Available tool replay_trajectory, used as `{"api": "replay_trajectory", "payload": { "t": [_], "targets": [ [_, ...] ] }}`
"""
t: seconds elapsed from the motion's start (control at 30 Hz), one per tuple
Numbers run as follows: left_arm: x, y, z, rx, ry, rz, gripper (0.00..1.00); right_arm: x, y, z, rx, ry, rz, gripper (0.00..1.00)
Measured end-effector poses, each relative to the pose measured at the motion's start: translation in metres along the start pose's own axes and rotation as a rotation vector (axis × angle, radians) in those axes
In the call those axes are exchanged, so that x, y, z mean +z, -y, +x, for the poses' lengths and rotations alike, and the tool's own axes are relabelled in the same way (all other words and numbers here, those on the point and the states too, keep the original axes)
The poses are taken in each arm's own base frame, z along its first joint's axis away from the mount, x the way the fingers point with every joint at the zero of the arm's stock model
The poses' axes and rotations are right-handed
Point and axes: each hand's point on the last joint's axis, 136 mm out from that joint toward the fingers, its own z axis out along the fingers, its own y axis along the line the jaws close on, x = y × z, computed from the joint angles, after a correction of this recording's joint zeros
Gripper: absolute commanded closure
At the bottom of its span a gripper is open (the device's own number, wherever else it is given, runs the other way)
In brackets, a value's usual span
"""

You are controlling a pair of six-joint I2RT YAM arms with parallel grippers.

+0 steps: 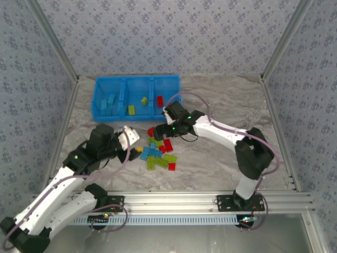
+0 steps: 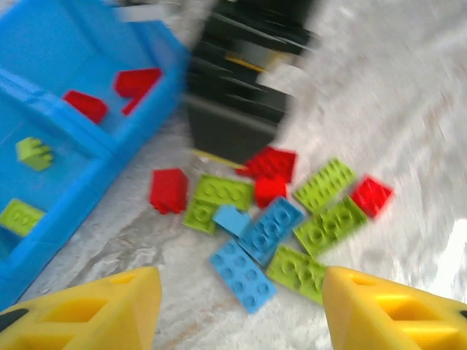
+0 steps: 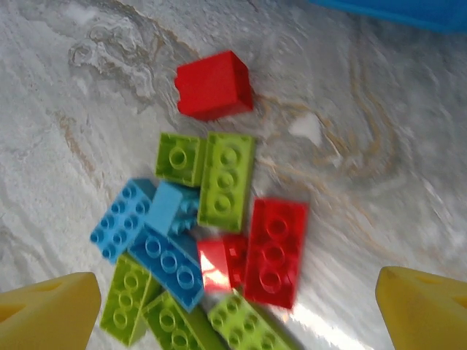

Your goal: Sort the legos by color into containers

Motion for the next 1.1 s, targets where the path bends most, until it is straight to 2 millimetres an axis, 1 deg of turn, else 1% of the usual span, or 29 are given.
{"api": "replay_trajectory", "payload": {
  "t": [0.07, 0.1, 0.17, 0.2, 0.27, 0.37, 0.47, 0.57, 0.63, 0.77, 0.87, 0.93, 0.97, 1.03, 1.1],
  "targets": [
    [0.006, 0.017, 0.018, 0.06, -0.007, 0.067, 0.28, 0.02, -0.009, -0.011, -0.037, 0.009, 0.008, 0.06],
    [0.008, 0.023, 0.024, 0.073, -0.009, 0.092, 0.24, 0.027, -0.012, -0.015, -0.048, 0.013, 0.013, 0.07],
    [0.012, 0.031, 0.031, 0.103, -0.014, 0.136, 0.13, 0.047, -0.014, -0.024, -0.074, 0.022, 0.034, 0.08],
    [0.013, 0.033, 0.031, 0.109, -0.015, 0.149, 0.1, 0.055, -0.014, -0.027, -0.084, 0.025, 0.048, 0.09],
    [0.016, 0.034, 0.031, 0.123, -0.018, 0.163, 0.06, 0.071, -0.009, -0.032, -0.1, 0.025, 0.078, 0.13],
    [0.018, 0.035, 0.032, 0.135, -0.023, 0.174, 0.04, 0.09, -0.005, -0.037, -0.121, 0.022, 0.111, 0.2],
    [0.019, 0.036, 0.034, 0.145, -0.024, 0.177, 0.03, 0.101, -0.001, -0.035, -0.132, 0.013, 0.135, 0.3],
    [0.022, 0.037, 0.038, 0.148, -0.035, 0.185, 0.02, 0.105, 0.0, -0.029, -0.147, -0.004, 0.15, 0.42],
    [0.023, 0.037, 0.039, 0.148, -0.04, 0.19, 0.02, 0.105, -0.002, -0.027, -0.153, -0.006, 0.155, 0.45],
    [0.023, 0.037, 0.04, 0.152, -0.042, 0.191, 0.01, 0.104, -0.004, -0.025, -0.162, -0.006, 0.165, 0.59],
    [0.024, 0.037, 0.04, 0.157, -0.039, 0.188, 0.01, 0.096, -0.006, -0.026, -0.163, 0.004, 0.163, 0.6],
    [0.025, 0.037, 0.042, 0.162, -0.035, 0.183, 0.01, 0.08, -0.007, -0.026, -0.163, 0.02, 0.164, 0.6],
    [0.025, 0.037, 0.042, 0.164, -0.034, 0.177, 0.01, 0.068, -0.008, -0.028, -0.164, 0.036, 0.165, 0.6],
    [0.025, 0.034, 0.042, 0.171, -0.027, 0.158, 0.01, 0.04, -0.012, -0.037, -0.173, 0.091, 0.164, 0.6],
    [0.024, 0.03, 0.04, 0.178, -0.017, 0.133, 0.01, 0.005, -0.017, -0.052, -0.194, 0.174, 0.166, 0.6]
  ]
}}
